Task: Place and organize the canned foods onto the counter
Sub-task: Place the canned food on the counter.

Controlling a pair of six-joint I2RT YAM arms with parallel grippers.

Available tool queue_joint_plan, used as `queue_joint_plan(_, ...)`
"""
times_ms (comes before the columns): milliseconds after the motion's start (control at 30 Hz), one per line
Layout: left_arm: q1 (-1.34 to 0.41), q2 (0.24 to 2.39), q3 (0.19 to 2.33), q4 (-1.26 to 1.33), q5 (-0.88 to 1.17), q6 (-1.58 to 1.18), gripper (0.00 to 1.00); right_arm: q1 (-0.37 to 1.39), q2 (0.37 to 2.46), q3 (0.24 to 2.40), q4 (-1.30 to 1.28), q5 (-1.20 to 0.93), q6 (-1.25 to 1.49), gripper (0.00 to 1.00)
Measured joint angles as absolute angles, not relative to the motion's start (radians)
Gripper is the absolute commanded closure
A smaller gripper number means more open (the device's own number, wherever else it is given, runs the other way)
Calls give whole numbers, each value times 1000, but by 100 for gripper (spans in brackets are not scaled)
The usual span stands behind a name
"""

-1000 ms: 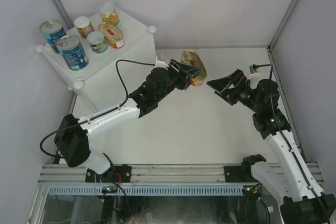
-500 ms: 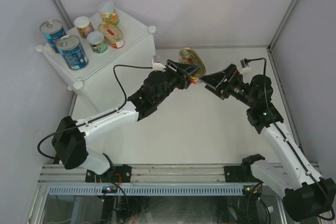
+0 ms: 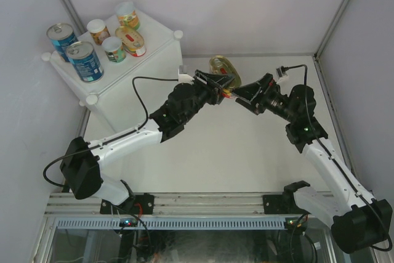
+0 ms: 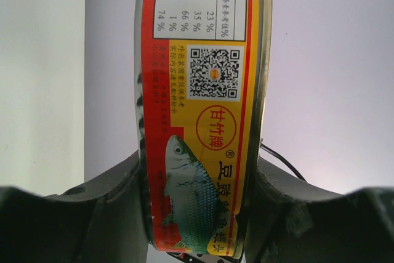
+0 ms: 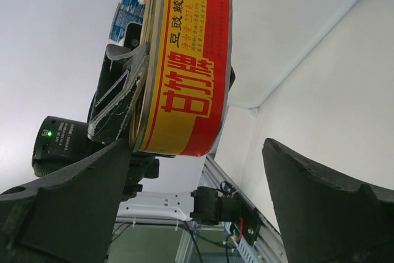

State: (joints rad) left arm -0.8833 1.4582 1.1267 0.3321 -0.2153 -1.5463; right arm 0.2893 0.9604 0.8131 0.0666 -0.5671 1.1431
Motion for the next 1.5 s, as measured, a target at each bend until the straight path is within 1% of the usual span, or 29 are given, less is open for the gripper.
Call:
queue_joint_plan(167, -884, 1458, 1127, 334, -216, -1554, 100, 281, 1000, 846, 81, -598, 1147, 23)
queue_joint_plan(267, -885, 1458, 1127, 334, -215, -1560, 100, 273, 1022, 860, 93, -621, 1151, 32)
queue_joint_plan(333, -885, 1458, 1125, 334, -215, -1562, 100, 268, 1034, 868, 102, -640, 1156, 34)
queue_joint_plan(467, -885, 1457, 1114, 337, -210, -1570, 100, 261, 1056, 880, 118, -677, 1164, 47)
queue_joint_plan(533, -884, 1457, 1109, 338, -207, -1575, 100, 254, 1069, 886, 114, -699, 1166, 50)
queue_joint_plan(567, -883, 1457, 1108, 341, -207, -1579, 100, 251, 1078, 894, 109, -711, 1171, 54)
queue_joint_plan(633, -880, 1457, 1108, 348, -207, -1579, 100, 245, 1099, 915, 104, -736, 1175, 63)
queue_joint_plan(700, -877, 1457, 1108, 355, -207, -1579, 98, 241, 1111, 926, 106, -754, 1176, 75)
queue_joint_plan(800, -877, 1457, 1108, 359, -206, -1579, 91, 236, 1118, 928, 112, -775, 1187, 98)
queue_joint_plan(833, -877, 1457, 1108, 359, -206, -1579, 86, 234, 1120, 928, 115, -782, 1191, 100)
queue_joint_plan(867, -877, 1457, 1108, 361, -206, -1578, 80, 232, 1124, 928, 120, -789, 1196, 100)
queue_joint_plan(900, -877, 1457, 1106, 367, -207, -1578, 72, 229, 1127, 929, 127, -797, 1202, 100)
queue_joint_plan(1000, -875, 1457, 1090, 395, -207, -1578, 59, 223, 1142, 929, 147, -822, 1218, 100)
queue_joint_plan(1133, -871, 1456, 1061, 443, -208, -1579, 54, 216, 1168, 929, 184, -853, 1242, 100)
queue_joint_plan(1267, -871, 1441, 1032, 479, -210, -1579, 46, 209, 1187, 929, 226, -888, 1277, 100)
queue_joint_plan(1500, -871, 1402, 999, 516, -205, -1579, 40, 205, 1206, 929, 312, -919, 1332, 100)
